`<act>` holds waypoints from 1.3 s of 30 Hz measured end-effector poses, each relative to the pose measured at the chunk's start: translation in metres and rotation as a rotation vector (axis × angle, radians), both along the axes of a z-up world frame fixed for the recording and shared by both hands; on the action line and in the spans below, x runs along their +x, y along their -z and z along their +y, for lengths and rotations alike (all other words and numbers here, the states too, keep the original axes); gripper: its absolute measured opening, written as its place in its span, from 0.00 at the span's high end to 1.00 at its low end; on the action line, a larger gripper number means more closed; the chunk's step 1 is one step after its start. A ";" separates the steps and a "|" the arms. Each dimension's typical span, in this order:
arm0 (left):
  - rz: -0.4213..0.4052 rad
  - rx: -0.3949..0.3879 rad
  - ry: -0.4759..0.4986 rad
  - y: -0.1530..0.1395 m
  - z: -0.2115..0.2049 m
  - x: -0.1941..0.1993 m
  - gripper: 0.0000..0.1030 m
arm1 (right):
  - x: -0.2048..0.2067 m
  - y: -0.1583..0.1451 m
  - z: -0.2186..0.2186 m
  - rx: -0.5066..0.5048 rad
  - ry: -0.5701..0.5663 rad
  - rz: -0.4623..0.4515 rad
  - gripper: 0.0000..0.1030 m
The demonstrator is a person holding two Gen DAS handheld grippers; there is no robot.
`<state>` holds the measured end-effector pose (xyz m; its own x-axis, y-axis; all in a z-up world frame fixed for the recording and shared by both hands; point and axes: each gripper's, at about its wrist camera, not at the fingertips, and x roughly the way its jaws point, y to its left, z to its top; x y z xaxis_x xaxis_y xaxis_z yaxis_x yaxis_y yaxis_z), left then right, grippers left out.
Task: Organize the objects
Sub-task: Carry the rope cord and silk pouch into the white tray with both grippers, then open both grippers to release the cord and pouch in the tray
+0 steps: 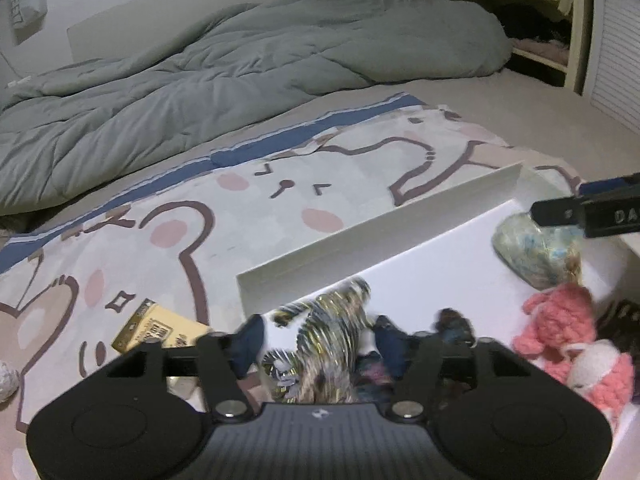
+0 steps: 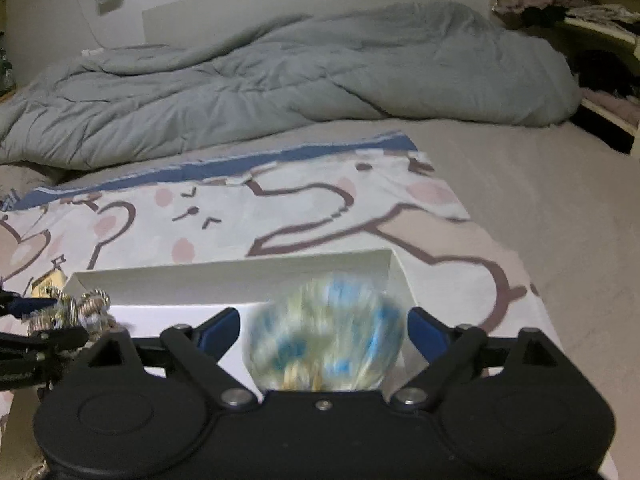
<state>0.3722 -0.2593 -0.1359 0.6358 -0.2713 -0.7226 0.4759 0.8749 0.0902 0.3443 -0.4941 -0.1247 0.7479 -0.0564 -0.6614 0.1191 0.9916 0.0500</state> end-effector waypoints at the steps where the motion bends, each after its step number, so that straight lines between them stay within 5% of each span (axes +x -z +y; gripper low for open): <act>1: -0.002 0.002 -0.006 -0.001 -0.001 -0.001 0.29 | -0.001 0.000 -0.001 0.007 -0.003 0.006 0.11; 32: -0.008 -0.069 -0.021 -0.057 0.012 -0.058 0.29 | -0.079 -0.053 0.021 0.029 0.024 -0.023 0.10; 39: 0.000 -0.104 -0.047 -0.071 0.028 -0.079 0.21 | -0.107 -0.066 0.029 0.036 0.047 -0.040 0.08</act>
<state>0.2934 -0.2314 -0.0653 0.6494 -0.3144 -0.6924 0.4339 0.9010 -0.0022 0.2371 -0.4654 -0.0584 0.7711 -0.0693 -0.6329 0.1630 0.9824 0.0910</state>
